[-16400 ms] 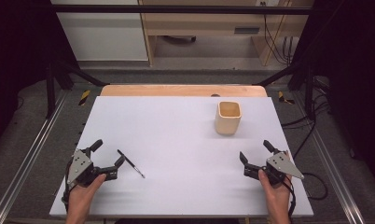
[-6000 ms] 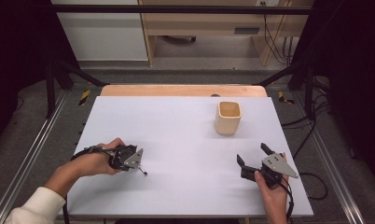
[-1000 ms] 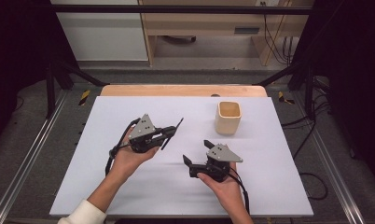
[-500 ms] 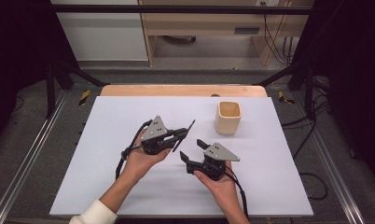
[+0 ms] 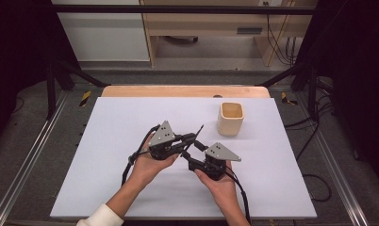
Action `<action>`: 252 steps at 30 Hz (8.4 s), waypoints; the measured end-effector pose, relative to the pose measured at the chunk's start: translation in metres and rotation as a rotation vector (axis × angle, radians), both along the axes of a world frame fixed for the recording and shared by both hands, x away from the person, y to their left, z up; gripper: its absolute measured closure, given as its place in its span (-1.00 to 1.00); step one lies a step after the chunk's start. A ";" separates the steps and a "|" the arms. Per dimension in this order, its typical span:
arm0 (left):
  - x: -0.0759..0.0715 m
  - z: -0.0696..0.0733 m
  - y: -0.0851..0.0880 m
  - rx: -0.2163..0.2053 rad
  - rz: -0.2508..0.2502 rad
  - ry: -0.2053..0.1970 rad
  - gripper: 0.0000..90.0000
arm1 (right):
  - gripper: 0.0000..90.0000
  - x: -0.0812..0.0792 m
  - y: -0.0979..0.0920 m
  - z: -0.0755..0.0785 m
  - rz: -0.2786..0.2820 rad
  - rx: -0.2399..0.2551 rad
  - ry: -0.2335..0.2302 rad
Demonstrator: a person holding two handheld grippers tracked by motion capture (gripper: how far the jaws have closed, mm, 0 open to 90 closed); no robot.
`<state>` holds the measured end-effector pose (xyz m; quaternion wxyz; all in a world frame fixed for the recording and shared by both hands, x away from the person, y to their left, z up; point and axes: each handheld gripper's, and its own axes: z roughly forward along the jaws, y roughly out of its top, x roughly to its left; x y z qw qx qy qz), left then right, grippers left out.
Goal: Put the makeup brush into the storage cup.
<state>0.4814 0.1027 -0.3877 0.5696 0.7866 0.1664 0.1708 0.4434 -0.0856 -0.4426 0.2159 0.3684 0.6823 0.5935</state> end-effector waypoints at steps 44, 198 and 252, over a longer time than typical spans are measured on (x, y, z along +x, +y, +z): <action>-0.005 -0.005 0.003 -0.032 -0.001 0.014 0.88 | 0.82 0.003 -0.006 0.001 0.007 0.037 0.016; -0.038 -0.069 0.170 -0.223 0.305 -0.098 -0.97 | 0.86 0.117 -0.115 0.075 -0.355 -0.165 -0.121; -0.039 -0.068 0.169 -0.221 0.291 -0.106 -0.97 | 0.86 0.120 -0.108 0.040 -0.341 -0.196 -0.053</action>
